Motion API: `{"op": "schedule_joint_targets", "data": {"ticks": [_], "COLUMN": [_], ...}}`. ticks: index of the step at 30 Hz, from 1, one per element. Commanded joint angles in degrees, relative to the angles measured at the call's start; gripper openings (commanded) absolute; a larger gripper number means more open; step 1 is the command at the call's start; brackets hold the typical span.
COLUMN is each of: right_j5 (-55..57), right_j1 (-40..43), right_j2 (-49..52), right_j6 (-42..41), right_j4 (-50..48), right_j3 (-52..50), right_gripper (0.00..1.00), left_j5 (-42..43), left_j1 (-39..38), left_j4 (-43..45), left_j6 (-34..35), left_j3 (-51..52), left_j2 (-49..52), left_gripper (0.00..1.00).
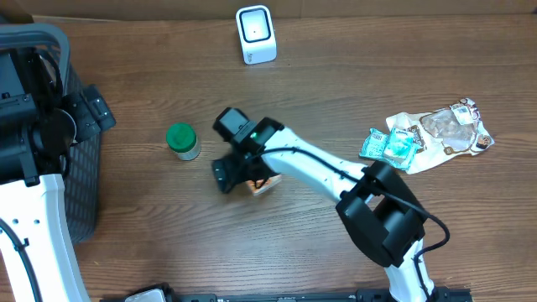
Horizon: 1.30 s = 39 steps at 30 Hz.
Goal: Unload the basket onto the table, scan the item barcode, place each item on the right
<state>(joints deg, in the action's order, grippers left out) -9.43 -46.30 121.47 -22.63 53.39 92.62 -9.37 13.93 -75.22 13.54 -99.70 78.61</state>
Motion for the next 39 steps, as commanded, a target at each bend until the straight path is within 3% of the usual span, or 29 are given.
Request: {"op": "schedule_joint_targets", "data": {"ticks": [1,6,13,16,18,20,24,33,39], "right_j5": [5.2,5.6,0.9,-4.8,-4.8,-4.6,-3.4,-2.8,-2.6], "right_j1": [4.1,8.0,13.9,15.0,14.9,14.2,13.4,11.4,8.0], "right_j2": [0.5,0.4,0.4,0.4,0.4,0.4,0.4,0.4,0.4], "right_j6": [8.7,12.6,-2.6,-2.5,-2.4,-1.4,-1.1,-1.2,-1.6], "right_j4": [4.4,10.7,18.8,20.9,21.4,21.3,22.0,24.7,18.6], "right_j3": [3.9,7.0,9.7,8.2,6.3,4.1,0.7,-0.2,-3.9], "right_gripper": [1.00,1.00,1.00,0.98,0.81,0.50,0.04,0.04,0.04], "left_j5": [0.2,0.2,0.2,0.2,0.2,0.2,0.2,0.2,0.2], "left_j1": [0.3,0.3,0.3,0.3,0.3,0.3,0.3,0.3,0.3], "left_j4": [0.1,0.1,0.1,0.1,0.1,0.1,0.1,0.1,0.1], "left_j6": [0.6,0.6,0.6,0.6,0.6,0.6,0.6,0.6,0.6], "left_j3": [-0.6,-0.6,-0.6,-0.6,-0.6,-0.6,-0.6,-0.6,-0.6], "left_j2": [-0.2,-0.2,-0.2,-0.2,-0.2,-0.2,-0.2,-0.2,-0.2], "left_gripper": [1.00,1.00,1.00,0.99,1.00,1.00,1.00,1.00,0.99]}}
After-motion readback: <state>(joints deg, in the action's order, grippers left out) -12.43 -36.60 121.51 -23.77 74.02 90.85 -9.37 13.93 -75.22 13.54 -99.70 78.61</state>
